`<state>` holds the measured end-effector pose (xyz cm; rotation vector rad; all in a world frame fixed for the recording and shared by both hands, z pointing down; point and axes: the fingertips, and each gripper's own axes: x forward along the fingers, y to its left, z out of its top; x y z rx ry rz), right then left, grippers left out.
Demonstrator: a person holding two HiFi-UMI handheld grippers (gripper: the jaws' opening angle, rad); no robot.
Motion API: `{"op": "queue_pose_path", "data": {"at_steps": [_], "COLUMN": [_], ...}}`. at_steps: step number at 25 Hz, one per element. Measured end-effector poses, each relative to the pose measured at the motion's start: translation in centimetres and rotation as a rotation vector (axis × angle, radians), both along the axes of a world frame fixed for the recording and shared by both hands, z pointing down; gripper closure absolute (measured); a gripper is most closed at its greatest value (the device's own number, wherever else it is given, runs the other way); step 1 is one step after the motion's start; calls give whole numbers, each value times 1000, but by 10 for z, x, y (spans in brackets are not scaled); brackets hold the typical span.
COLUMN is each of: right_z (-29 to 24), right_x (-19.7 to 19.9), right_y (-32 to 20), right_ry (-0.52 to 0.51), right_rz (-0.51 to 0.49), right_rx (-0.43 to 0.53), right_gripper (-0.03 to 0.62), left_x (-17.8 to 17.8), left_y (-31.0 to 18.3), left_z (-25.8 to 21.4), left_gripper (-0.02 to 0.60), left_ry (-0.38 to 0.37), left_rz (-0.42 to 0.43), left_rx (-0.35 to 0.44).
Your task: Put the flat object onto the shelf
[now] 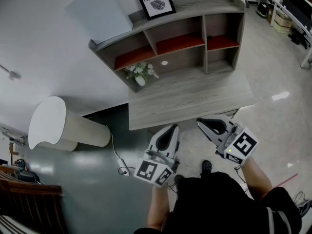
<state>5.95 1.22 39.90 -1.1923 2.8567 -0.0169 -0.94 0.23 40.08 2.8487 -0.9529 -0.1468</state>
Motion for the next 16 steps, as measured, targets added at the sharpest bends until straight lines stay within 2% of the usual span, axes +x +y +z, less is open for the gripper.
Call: {"op": "queue_pose_path", "data": {"at_steps": [16], "right_z": [0], "right_x": [2], "right_y": [-4], "right_ry": [15], "right_rz": [-6], "right_rx": [-1], "right_gripper": [582], "left_x": [1], "left_y": [-3], "left_z": [2], "left_gripper": [568], "left_ry": [-3], "left_rz": [-5], "left_rx": [-6]}}
